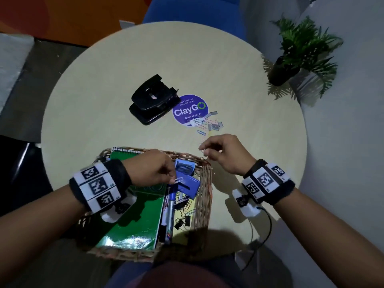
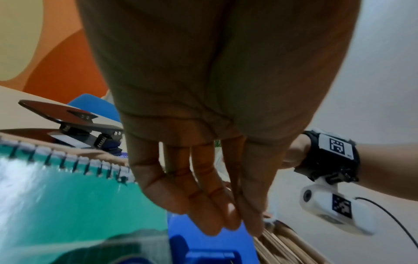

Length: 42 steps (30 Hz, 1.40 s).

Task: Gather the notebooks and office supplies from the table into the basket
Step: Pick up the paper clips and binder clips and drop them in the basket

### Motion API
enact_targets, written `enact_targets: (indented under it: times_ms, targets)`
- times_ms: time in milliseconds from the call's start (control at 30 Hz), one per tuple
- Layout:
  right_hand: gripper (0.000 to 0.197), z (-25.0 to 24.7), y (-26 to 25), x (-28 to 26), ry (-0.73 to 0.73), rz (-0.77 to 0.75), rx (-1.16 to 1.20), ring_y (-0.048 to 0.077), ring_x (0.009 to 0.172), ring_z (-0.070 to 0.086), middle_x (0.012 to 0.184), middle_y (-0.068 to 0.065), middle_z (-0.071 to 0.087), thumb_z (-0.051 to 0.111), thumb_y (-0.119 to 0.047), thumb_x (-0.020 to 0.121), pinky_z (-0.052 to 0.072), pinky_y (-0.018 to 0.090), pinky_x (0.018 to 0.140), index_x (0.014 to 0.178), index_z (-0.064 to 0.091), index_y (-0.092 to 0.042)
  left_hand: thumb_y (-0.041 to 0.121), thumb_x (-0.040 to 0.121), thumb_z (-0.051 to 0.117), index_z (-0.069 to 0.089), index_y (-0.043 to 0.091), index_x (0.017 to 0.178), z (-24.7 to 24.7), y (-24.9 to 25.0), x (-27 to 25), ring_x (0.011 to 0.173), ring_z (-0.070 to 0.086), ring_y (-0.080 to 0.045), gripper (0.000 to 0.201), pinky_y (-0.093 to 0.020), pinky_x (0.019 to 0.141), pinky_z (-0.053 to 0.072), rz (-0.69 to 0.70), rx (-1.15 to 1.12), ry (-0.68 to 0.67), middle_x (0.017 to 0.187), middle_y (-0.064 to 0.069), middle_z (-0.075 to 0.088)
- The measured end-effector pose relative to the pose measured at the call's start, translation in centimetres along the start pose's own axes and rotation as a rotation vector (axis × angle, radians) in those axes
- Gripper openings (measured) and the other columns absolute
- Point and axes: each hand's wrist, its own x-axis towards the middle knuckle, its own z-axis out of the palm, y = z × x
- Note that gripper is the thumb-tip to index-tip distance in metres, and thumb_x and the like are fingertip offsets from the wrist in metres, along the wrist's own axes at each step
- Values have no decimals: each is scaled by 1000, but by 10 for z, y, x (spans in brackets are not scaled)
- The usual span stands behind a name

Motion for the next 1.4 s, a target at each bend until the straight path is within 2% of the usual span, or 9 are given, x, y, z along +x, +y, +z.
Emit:
enact_targets:
  times_ms: [167,367,467,667,833,1067,1167,1333,1400]
  targets:
    - [12,20,-15,-28,-97,-64,-131,12,68,64,74,-1,69,62,-8,87,51,23,69,93,73,-11,29,95,52,71,20,107,22,3,-8,92,66,-14,24,-29,85,51,23,66,-94,106,4,72]
    - [15,43,-27,-46,-259,-54,-139,11,78,71,84,0,76,61,-11,88,56,30,81,93,74,-15,26,95,50,67,25,110,-3,-11,-5,96,64,-15,22,-36,87,51,-26,150,142,107,5,71]
    - [18,53,-28,-52,-375,-91,-252,11,86,69,95,-1,76,60,-15,89,52,25,82,100,73,-16,26,94,51,67,23,108,-21,-9,4,94,64,-18,21,-34,83,50,-56,157,250,102,3,71]
    - [12,0,2,7,111,37,-34,4,69,61,80,-2,70,66,-7,84,46,18,73,89,74,-13,32,91,56,66,19,109,-56,3,59,94,64,-23,24,-35,82,52,-136,204,391,100,-2,70]
    - [17,-40,47,85,347,182,-106,22,78,68,88,11,73,60,0,83,54,29,80,89,74,-9,19,90,57,67,13,111,-79,3,140,110,60,-30,24,-35,91,47,-251,261,308,116,-10,67]
    - [37,-40,71,142,201,211,-411,28,113,58,124,8,60,53,-7,86,49,35,91,119,65,-20,11,82,64,73,9,96,-71,-17,205,89,65,-25,17,-31,76,52,-380,201,183,101,-7,72]
    - [30,-37,76,153,143,152,-552,31,110,56,119,11,55,53,-8,87,49,37,82,110,67,-19,18,85,64,64,10,84,-73,-16,221,83,60,-26,8,-30,69,47,-374,172,237,88,-8,66]
    - [16,-34,77,164,131,130,-586,31,101,57,112,12,56,55,-12,89,48,37,79,100,66,-11,31,85,66,69,5,97,-68,-2,250,86,64,-32,29,-32,68,47,-391,199,246,97,-16,70]
    - [15,-34,79,164,131,126,-592,31,101,57,113,13,56,55,-14,90,46,35,78,100,64,-8,26,81,70,67,4,89,-65,7,258,84,67,-32,24,-31,65,47,-427,227,230,91,-16,69]
